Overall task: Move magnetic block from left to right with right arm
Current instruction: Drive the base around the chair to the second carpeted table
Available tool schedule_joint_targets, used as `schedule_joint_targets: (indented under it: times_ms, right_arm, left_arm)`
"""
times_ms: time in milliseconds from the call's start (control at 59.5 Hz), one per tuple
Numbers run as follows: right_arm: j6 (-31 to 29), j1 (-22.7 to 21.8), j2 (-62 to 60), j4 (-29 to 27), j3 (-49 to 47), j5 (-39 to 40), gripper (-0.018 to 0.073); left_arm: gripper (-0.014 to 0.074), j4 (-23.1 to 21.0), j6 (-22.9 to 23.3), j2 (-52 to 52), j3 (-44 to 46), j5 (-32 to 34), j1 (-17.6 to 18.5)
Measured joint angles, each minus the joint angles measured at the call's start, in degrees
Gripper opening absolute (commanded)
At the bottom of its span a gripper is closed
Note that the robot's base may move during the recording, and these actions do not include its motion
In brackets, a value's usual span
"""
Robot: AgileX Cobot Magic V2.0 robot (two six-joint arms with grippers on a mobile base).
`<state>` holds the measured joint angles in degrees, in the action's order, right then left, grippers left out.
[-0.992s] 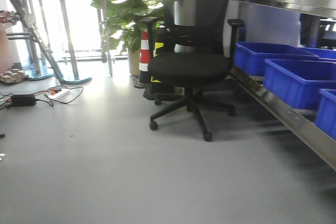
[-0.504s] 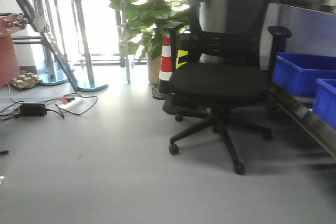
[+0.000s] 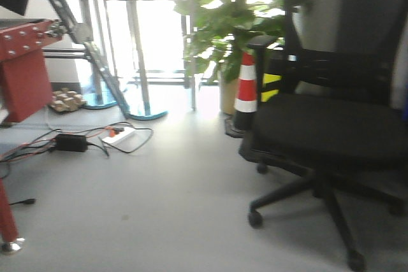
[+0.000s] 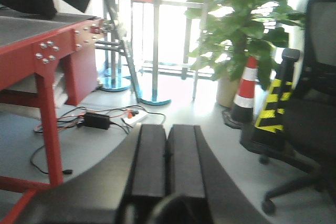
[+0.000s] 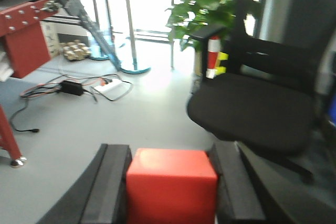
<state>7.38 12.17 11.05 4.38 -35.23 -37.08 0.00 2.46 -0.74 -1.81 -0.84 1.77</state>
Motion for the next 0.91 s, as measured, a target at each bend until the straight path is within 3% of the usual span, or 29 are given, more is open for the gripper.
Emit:
schedule_joint_targets:
  times_ms: [908]
  right_arm:
    - [0.0,0.0,0.0,0.0,0.0,0.0,0.0147]
  left_arm:
    - [-0.0115,0.0,0.0,0.0,0.0,0.0,0.0]
